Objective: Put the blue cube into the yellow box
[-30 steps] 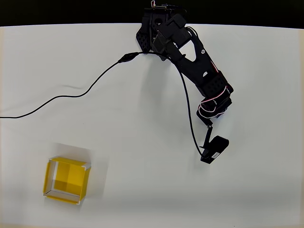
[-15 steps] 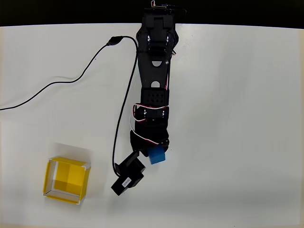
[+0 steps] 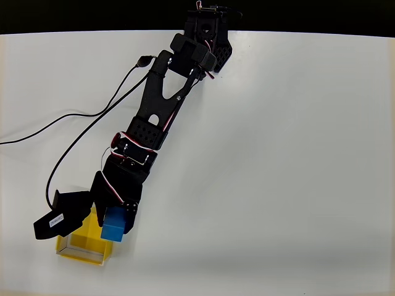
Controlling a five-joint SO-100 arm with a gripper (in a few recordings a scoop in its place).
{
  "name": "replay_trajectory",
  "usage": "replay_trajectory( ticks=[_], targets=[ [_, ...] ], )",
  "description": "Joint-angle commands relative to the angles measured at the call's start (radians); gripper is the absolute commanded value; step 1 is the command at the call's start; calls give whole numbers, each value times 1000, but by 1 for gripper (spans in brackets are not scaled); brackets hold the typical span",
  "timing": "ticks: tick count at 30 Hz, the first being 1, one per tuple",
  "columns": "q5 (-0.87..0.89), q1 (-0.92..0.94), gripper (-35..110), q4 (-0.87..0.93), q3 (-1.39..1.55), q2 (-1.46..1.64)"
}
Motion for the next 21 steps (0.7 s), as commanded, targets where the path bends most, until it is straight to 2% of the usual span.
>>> replay_trajectory(
  ticks=[1,6,21],
  targets=[
    [58,64,14,-75,-198,20],
    [155,112,14,-74,-348,-107],
    [216,149,14,-124,-667,-417]
  ],
)
